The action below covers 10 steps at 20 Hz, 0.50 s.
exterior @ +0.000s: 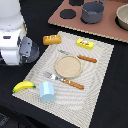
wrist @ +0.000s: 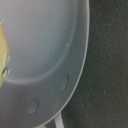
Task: Interact with the objects in diverse but meaningful ways.
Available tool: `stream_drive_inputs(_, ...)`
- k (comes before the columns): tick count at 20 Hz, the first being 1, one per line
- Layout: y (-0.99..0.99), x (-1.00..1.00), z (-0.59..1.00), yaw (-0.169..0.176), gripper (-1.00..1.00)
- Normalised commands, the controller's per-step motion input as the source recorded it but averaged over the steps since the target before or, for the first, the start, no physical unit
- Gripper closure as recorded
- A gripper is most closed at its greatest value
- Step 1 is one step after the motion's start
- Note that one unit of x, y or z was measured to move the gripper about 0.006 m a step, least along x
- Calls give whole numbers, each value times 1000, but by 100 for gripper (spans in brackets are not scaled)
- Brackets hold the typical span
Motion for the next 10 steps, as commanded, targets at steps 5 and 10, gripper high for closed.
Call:
stream_drive_inputs(5,-119,18,-191,0,-100)
stream_drive_inputs(10,-55,0,-173,0,-100)
